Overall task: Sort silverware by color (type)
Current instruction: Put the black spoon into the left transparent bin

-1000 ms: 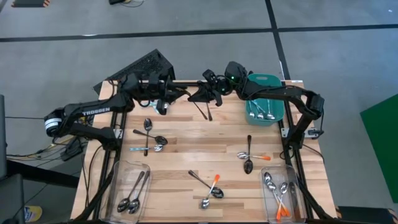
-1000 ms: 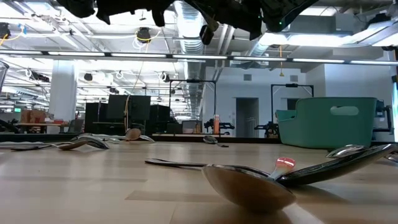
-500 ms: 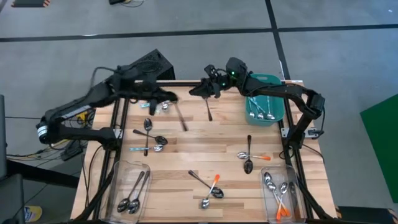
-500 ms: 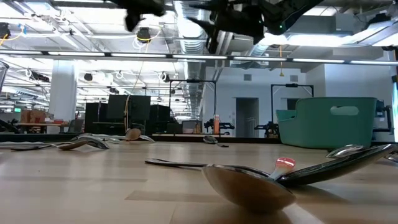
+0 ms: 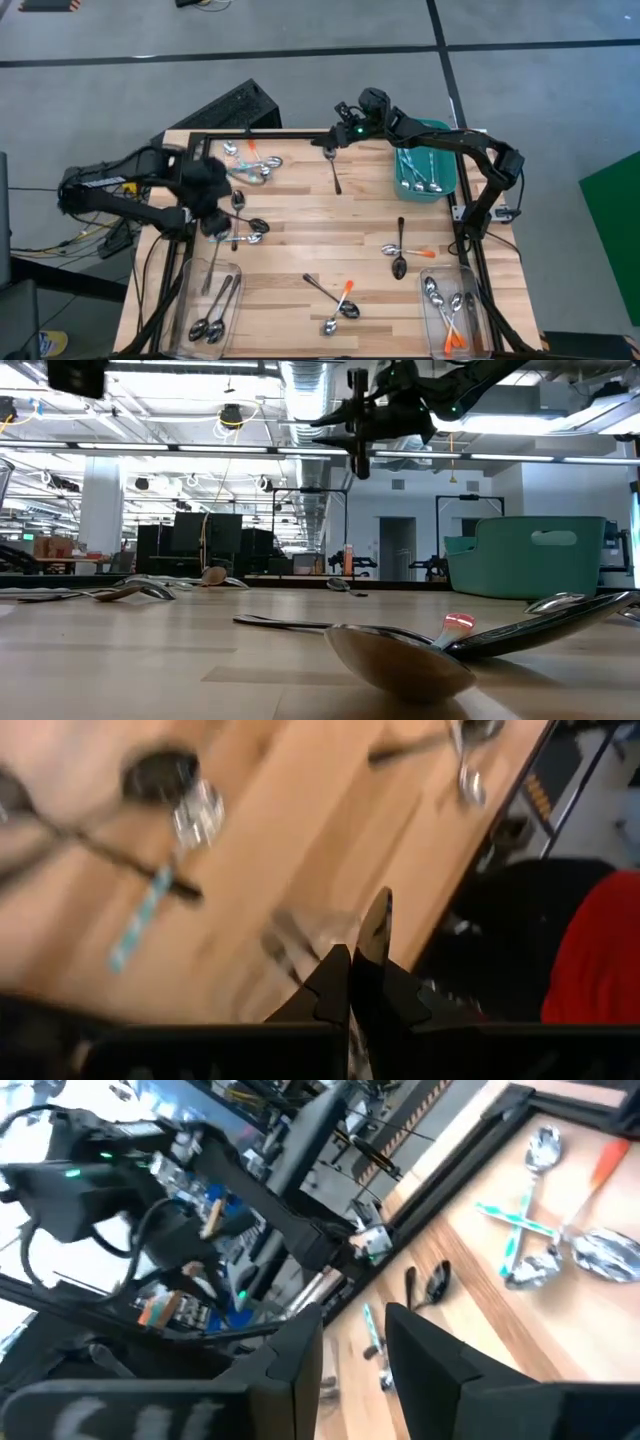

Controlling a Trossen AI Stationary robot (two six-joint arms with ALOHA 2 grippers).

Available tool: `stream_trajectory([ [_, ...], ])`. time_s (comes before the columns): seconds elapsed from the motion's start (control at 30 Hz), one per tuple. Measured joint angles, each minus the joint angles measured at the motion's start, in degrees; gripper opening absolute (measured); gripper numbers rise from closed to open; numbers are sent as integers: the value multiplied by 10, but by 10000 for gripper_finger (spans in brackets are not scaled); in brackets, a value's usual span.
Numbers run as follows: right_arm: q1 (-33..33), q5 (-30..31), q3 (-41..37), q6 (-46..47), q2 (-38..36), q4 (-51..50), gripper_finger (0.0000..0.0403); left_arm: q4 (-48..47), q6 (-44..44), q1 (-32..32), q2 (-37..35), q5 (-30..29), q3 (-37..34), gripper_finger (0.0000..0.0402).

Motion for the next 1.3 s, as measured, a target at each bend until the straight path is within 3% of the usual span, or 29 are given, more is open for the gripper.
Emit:
stream_trajectory([
  [0.2,10,11,0,-35,0,-46,133,10,-155,-131,-2,-24,-15,2],
  [0.3,17,17,0,-50,0,-66,133,52,-219,-184,-4,-2,-59,10],
  [0.57,31,19,0,-71,0,-99,133,261,-348,-278,-4,68,-200,57],
  [0.7,32,61,0,-91,0,-161,135,308,-388,-289,-4,67,-220,96],
  [0.9,35,174,0,-142,0,-280,150,281,-408,-287,-15,42,-220,145],
  [1.13,52,335,0,-148,7,-327,147,245,-418,-253,-61,-21,-220,155],
  [1.3,38,363,35,-119,58,-398,132,246,-402,-192,-111,-93,-220,155],
])
